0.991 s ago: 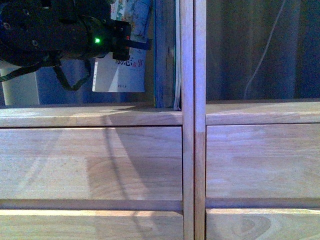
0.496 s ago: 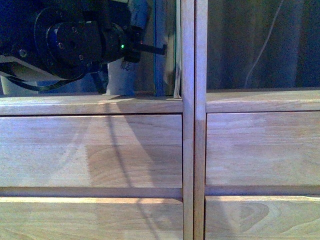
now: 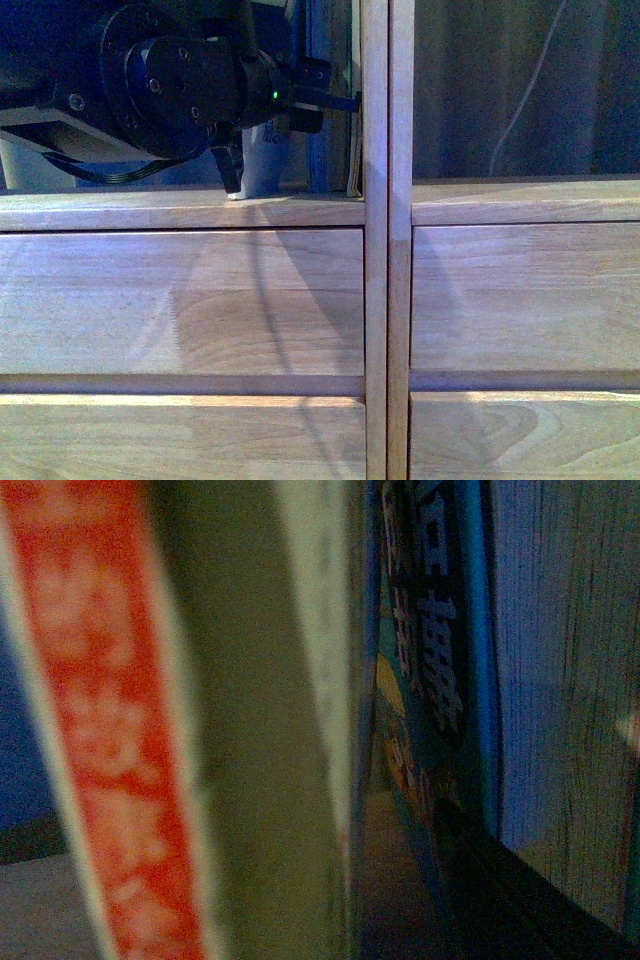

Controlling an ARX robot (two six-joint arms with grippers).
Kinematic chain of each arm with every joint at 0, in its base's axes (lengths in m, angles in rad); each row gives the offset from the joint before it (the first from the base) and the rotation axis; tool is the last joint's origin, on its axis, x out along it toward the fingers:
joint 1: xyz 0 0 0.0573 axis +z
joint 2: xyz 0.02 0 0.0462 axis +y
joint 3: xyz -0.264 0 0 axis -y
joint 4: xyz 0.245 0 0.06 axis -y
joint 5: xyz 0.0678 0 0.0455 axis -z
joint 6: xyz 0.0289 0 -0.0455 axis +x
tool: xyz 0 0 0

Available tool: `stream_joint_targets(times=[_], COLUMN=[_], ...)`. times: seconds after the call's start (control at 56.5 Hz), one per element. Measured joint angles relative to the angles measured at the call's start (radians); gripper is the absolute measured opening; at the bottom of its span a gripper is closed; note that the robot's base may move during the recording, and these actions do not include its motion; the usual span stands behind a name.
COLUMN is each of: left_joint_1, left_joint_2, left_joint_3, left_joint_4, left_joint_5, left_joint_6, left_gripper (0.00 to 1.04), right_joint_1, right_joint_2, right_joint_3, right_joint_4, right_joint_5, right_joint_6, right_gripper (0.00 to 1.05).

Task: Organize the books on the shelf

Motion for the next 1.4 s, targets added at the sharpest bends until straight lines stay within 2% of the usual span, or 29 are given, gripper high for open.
stream_joint_targets(times=[0.177,0.23,0.69,0.85,0.885,1.044,1.115,1.186,1.274,1.345,1.381,1.398], left_joint_1=[0.004,0.006,0.062,0.098,0.116,0.217,0.287,0.318,0.319,0.274,0.274,0.276], left_joint_2=[-0.044,-0.083,-0.445,-0.655,-0.728,-1.044,-1.189,-1.277,-1.307,-1.332,-1.346,-1.355], left_joint_3=[-0.076,-0.127,-0.485,-0.682,-0.743,-0.948,-1.019,-1.052,-1.050,-1.022,-1.040,-1.057], left_joint_4=[0.017,0.037,0.084,0.068,0.059,-0.061,-0.151,-0.179,-0.193,-0.430,-0.490,-0.510], left_joint_5=[0.019,0.033,0.208,0.356,0.397,0.447,0.508,0.521,0.502,0.236,0.161,0.124], left_joint_6=[-0.007,-0.021,-0.166,-0.201,-0.211,-0.241,-0.287,-0.317,-0.324,-0.312,-0.310,-0.308], left_gripper=[0.88,0.99,0.97,0.97,0.97,0.97,0.97,0.97,0.97,0.83,0.78,0.74], right_joint_1=[0.000,0.000,0.000,0.000,0.000,0.000,0.000,0.000,0.001,0.001,0.002,0.015], right_joint_2=[0.000,0.000,0.000,0.000,0.000,0.000,0.000,0.000,-0.001,-0.001,-0.001,-0.008], right_joint_3=[0.000,0.000,0.000,0.000,0.000,0.000,0.000,0.000,0.000,0.000,0.000,0.010], right_joint_4=[0.000,0.000,0.000,0.000,0.000,0.000,0.000,0.000,0.000,0.000,-0.003,-0.050], right_joint_5=[0.000,0.000,0.000,0.000,0.000,0.000,0.000,0.000,0.000,0.002,0.010,0.052], right_joint_6=[0.000,0.000,0.000,0.000,0.000,0.000,0.000,0.000,0.000,0.000,-0.002,-0.027], right_gripper=[0.98,0.98,0.98,0.98,0.98,0.98,0.98,0.98,0.98,0.98,0.98,0.95])
